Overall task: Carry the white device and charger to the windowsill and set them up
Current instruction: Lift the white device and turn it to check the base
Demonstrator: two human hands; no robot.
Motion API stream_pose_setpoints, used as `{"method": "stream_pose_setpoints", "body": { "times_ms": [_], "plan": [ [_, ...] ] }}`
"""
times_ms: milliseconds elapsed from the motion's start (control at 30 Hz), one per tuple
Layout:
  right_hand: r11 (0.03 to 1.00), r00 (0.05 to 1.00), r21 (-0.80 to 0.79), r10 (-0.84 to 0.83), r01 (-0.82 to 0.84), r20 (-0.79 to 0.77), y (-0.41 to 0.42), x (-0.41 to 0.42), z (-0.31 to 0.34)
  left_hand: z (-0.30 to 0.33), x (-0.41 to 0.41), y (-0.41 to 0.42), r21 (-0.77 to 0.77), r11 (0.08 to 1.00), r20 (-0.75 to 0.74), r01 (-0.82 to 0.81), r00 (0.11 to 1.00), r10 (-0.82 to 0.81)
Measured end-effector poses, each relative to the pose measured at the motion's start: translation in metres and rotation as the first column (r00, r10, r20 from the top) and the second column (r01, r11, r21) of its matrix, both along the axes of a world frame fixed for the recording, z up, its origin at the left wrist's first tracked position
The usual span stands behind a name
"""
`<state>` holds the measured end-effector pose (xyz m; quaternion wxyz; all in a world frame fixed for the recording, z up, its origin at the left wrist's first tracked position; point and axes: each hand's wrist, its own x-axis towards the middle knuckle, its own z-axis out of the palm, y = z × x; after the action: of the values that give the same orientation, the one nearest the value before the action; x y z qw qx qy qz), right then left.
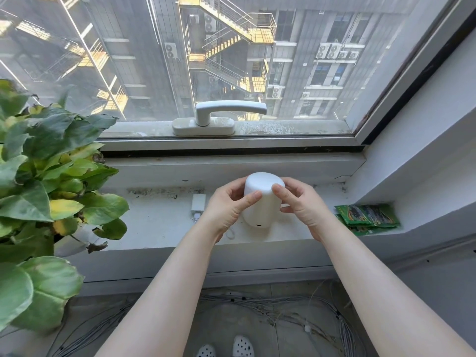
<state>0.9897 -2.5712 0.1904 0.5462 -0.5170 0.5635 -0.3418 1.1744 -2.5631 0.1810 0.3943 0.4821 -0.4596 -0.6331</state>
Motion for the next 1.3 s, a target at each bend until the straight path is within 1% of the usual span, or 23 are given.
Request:
{"method": "stream_pose_setpoints", "body": {
  "times_ms": [100,267,433,600,700,833,967,1033,1133,1200,1300],
  "plan": [
    [1.0,1.0,0.015,0.011,-0.011,-0.014,0.003,0.001,0.002,0.001,0.0,0.003,0.011,0.999,0.025,-0.03,0.999,0.03],
    [0.999,0.998,0.051,-0.001,0.004,-0.057,0.008,0.007,0.006,0.004,-0.004,0.009,0.078,0.992,0.068,-0.101,0.993,0.096],
    [0.997,0.997,0.071,0.003,0.002,-0.076,0.013,0.01,0.008,0.005,-0.006,0.013,0.122,0.983,0.112,-0.139,0.986,0.125],
    [0.989,0.994,0.119,0.097,-0.091,-0.045,0.02,0.005,0.004,0.013,-0.009,0.017,0.196,0.96,0.142,-0.201,0.974,0.175],
    [0.984,0.994,0.142,0.106,-0.104,-0.008,0.024,0.002,0.0,0.017,-0.01,0.02,0.232,0.948,0.155,-0.217,0.971,0.185],
    [0.984,0.997,0.162,0.064,-0.069,0.039,0.026,0.002,0.0,0.018,-0.01,0.022,0.258,0.947,0.155,-0.193,0.975,0.157],
    [0.978,0.998,0.205,0.032,-0.042,0.053,0.027,0.0,0.004,0.02,-0.006,0.025,0.296,0.949,0.117,-0.105,0.991,0.073],
    [0.968,0.998,0.251,0.006,-0.02,0.057,0.028,0.0,0.005,0.019,-0.003,0.026,0.321,0.946,0.08,-0.052,0.996,0.028],
    [0.948,0.999,0.317,-0.021,0.005,0.047,0.029,0.001,0.006,0.019,-0.001,0.027,0.365,0.931,-0.012,0.011,1.0,-0.007],
    [0.934,0.999,0.357,-0.028,0.02,0.02,0.03,0.002,0.007,0.019,-0.001,0.028,0.38,0.925,-0.025,0.019,1.0,-0.01],
    [0.922,1.0,0.387,-0.031,0.031,-0.006,0.032,0.004,0.008,0.02,-0.002,0.028,0.395,0.919,-0.007,0.006,1.0,-0.003]
  ]
}}
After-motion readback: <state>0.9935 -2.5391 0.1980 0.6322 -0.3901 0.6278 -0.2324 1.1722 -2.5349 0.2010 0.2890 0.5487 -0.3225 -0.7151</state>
